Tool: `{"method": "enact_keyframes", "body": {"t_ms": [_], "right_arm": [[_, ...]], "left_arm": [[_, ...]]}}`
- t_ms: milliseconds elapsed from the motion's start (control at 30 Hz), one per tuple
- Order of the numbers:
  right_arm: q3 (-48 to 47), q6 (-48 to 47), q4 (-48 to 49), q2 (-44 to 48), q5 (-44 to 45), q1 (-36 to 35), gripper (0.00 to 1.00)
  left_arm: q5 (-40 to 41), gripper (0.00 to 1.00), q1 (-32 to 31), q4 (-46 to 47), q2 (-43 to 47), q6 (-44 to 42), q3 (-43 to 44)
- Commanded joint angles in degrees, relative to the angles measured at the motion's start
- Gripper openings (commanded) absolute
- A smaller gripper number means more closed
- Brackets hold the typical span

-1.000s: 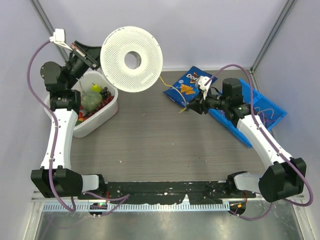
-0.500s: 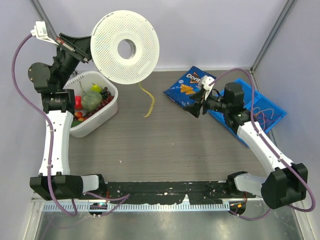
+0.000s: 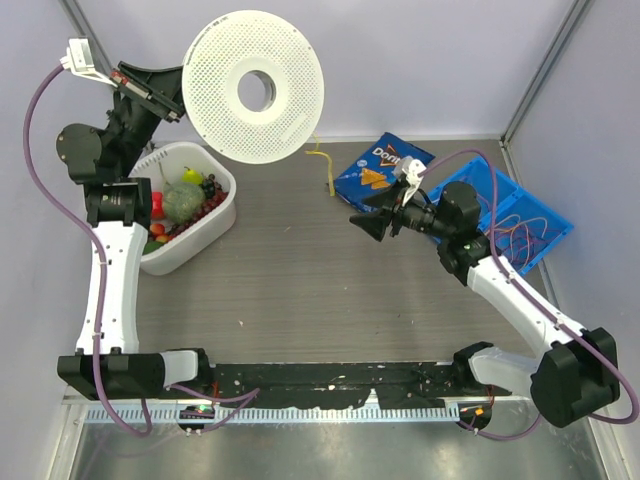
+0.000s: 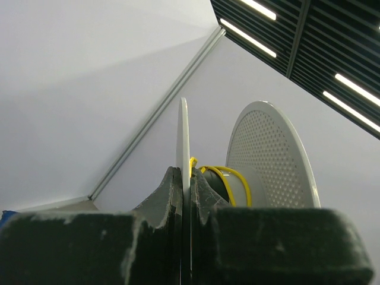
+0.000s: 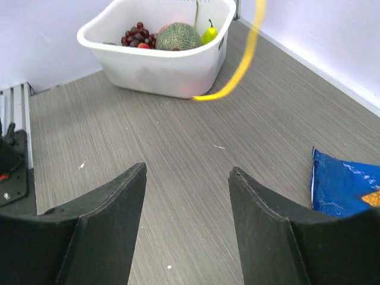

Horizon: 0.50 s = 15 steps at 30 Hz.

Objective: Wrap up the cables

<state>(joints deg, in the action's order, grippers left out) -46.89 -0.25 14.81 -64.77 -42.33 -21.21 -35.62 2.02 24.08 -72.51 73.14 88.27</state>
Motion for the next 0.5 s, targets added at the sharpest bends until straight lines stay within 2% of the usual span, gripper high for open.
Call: {"method": "enact_keyframes", "body": {"t_ms": [0, 200, 467], "right_arm": [[-0.48, 8.33, 9.70, -1.40, 4.16, -2.16, 0.62], [-2.67, 14.04, 10.24, -4.83, 7.16, -5.77, 0.63], [-6.11, 36.45, 13.13, -9.58, 9.71, -6.65, 0.68]], "left_arm": [[4.50, 0.00, -0.18, 2.38, 2.20, 1.30, 1.47], [5.03, 0.00, -0.26, 1.68, 2.81, 1.12, 0.50], [4.94, 0.00, -0.26, 1.59, 3.60, 0.95, -0.47]]}}
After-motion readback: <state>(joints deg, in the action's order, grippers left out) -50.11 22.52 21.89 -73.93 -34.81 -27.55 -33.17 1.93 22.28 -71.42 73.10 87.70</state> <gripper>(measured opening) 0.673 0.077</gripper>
